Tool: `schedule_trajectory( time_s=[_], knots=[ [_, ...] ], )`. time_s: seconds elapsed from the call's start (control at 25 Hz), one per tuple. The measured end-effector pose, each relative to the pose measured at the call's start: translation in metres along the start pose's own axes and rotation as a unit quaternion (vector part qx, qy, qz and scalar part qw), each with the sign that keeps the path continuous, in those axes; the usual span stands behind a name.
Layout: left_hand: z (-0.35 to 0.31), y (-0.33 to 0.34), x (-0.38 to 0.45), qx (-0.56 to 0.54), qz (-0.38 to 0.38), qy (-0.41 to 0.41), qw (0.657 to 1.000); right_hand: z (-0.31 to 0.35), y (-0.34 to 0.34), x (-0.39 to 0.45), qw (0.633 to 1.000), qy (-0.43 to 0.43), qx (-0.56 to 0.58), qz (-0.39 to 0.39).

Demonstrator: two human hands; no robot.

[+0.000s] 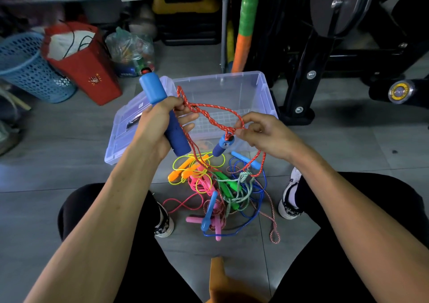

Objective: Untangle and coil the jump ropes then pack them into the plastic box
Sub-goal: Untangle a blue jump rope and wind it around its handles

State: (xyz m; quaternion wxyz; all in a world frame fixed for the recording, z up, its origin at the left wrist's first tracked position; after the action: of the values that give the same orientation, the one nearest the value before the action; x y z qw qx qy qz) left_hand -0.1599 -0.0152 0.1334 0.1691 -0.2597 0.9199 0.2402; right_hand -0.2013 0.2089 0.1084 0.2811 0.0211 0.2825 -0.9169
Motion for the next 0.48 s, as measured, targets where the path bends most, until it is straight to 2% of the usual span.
schedule_trajectory(
  time_s=[0.08, 0.24, 0.4, 0.48],
  knots=[
    [0.002, 0.001, -0.001, -0.002, 0.001, -0.002, 1.000, 0.002, -0.001, 0.001, 1.000, -0.015, 0.019, -0.010],
    [0.012, 0.005, -0.001, -0.008, 0.011, -0.015, 1.000, 0.001, 0.000, 0.005, 0.996, 0.015, 0.087, -0.021],
    [0.022, 0.024, -0.011, -0.094, 0.072, -0.063, 0.991, 0.007, 0.000, 0.005, 0.993, 0.011, 0.110, -0.031],
    [0.025, 0.027, -0.012, -0.113, 0.049, -0.066, 0.990, 0.010, 0.003, 0.004, 0.995, 0.007, 0.092, -0.021]
  ],
)
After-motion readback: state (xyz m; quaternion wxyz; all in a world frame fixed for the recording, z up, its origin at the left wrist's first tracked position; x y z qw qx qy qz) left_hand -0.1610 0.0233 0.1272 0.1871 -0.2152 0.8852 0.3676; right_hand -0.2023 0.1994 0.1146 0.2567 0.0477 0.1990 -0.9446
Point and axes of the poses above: each hand's wrist, its own x-axis towards the middle knuckle, its own y-axis out of the palm, z = x × y, the point moved 4 cm from there along x, towards the middle knuckle, and after that the axes turned 10 degrees about -x, right-handed, at the moved point
